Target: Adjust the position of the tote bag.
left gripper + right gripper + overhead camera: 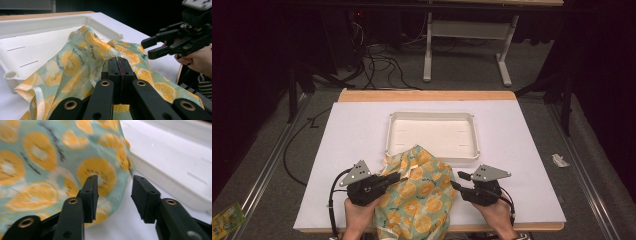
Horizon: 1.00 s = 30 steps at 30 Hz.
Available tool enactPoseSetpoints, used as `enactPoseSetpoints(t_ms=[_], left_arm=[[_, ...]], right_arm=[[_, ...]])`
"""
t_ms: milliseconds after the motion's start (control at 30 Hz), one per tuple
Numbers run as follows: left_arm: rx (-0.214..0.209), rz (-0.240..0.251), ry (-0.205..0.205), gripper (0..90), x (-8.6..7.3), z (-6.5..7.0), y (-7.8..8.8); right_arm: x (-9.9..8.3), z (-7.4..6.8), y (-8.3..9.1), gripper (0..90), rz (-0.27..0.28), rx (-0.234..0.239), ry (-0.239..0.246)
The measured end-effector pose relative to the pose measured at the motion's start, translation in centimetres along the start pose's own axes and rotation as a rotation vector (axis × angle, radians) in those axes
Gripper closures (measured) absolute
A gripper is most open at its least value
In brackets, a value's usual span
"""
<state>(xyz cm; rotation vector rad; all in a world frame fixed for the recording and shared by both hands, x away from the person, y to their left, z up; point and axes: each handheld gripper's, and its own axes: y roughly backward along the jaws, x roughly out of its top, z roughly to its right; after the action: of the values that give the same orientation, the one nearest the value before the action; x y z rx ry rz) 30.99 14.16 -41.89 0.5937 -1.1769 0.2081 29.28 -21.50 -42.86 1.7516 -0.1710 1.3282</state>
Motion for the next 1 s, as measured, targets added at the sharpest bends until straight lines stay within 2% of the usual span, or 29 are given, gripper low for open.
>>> enactPoseSetpoints(t_ms=[167,267,400,467,633,800,867,967,1000], left_arm=[[-0.001,-0.003,0.002,90.0,0.0,-0.1,-0.1],[-0.001,-0.004,0.002,90.0,0.0,-0.1,-0.2],[0.001,-0.006,0.005,90.0,0.0,-0.1,-0.1],[0.002,-0.007,0.007,90.0,0.0,-0.1,-0.2],[0.001,-0.002,0.008,90.0,0.0,-0.2,-0.1],[0.000,-0.004,0.009,90.0,-0.1,-0.3,-0.1],[-0.001,-0.006,0.010,90.0,-0.1,-0.3,-0.1],[-0.002,-0.004,0.010,90.0,-0.1,-0.3,-0.1],[-0.001,0.000,0.010,90.0,-0.1,-0.3,-0.1]], right_arm=[[1.4,-0.7,0.2,50.4,0.025,0.035,0.039],[2.6,-1.2,-0.8,44.8,0.024,0.075,0.067],[3.3,-1.7,-1.7,40.0,0.019,0.103,0.079],[3.6,-1.9,-2.3,37.8,0.010,0.119,0.070],[3.6,-1.7,-3.1,37.7,-0.013,0.134,0.064],[3.3,-1.7,-3.6,45.1,-0.038,0.136,0.072],[3.2,-1.8,-3.7,53.2,-0.034,0.141,0.081],[3.2,-2.0,-3.6,58.2,-0.028,0.136,0.095],[3.3,-2.0,-3.5,64.4,-0.029,0.142,0.106]])
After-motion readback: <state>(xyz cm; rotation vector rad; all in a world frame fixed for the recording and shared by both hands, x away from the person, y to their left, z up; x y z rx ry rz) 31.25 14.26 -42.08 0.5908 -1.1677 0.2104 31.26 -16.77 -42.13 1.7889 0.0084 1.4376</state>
